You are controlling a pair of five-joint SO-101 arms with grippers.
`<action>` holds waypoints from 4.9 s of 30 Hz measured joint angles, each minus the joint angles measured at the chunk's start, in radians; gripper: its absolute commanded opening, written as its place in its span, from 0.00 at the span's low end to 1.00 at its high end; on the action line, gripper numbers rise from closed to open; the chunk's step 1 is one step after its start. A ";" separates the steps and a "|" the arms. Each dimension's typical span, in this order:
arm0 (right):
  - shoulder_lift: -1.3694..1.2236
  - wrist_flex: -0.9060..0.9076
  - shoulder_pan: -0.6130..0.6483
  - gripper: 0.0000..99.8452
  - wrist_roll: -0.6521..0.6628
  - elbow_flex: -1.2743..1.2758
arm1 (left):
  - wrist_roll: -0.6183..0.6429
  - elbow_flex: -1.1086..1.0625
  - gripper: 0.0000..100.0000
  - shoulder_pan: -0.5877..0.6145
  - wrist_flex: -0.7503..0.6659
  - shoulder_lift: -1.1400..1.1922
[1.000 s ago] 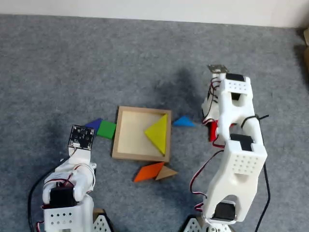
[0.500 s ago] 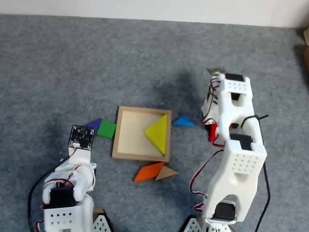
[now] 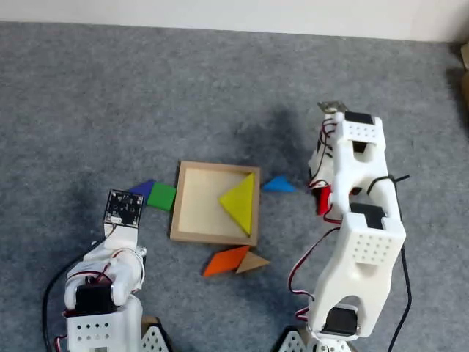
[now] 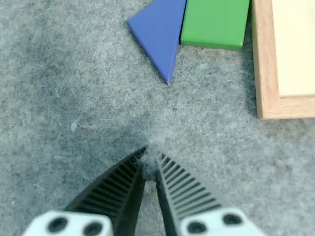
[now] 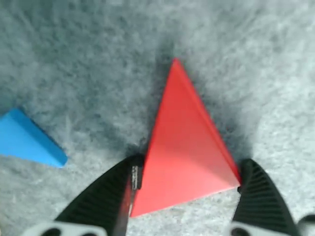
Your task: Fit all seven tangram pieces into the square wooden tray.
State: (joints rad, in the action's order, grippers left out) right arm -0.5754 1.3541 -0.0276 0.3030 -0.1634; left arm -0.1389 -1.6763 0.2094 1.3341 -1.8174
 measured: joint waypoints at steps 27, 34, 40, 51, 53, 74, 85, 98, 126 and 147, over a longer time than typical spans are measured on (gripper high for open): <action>0.399 0.103 0.265 0.22 -0.031 0.169 | 0.000 0.000 0.01 0.000 0.000 0.000; 0.436 0.103 0.468 0.22 -0.247 0.169 | 0.000 0.000 0.01 0.000 0.000 0.000; 0.436 0.075 0.586 0.22 -0.459 0.169 | 0.000 0.000 0.01 0.000 0.000 0.000; 0.437 0.015 0.733 0.22 -0.118 0.203 | 0.000 0.000 0.01 0.000 0.000 0.000; 0.437 0.015 0.733 0.22 0.006 0.218 | 0.000 0.000 0.01 0.000 0.000 0.000; 0.437 -0.140 0.815 0.33 0.477 0.430 | 0.000 0.000 0.01 0.000 0.000 0.000; 0.437 -0.114 0.798 0.12 0.465 0.430 | 0.000 0.000 0.01 0.000 0.000 0.000; 0.437 -0.279 0.641 0.02 0.218 0.390 | 0.000 0.000 0.01 0.000 0.000 0.000; 0.669 -0.239 0.479 0.25 -0.023 0.439 | 0.000 0.000 0.01 0.000 0.000 0.000; 0.344 -0.382 0.334 0.29 -0.204 0.446 | 0.000 0.000 0.01 0.000 0.000 0.000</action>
State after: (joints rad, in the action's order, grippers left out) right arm -0.2317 0.9720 0.3069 0.0990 0.2831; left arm -0.1389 -1.6763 0.2094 1.3341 -1.8174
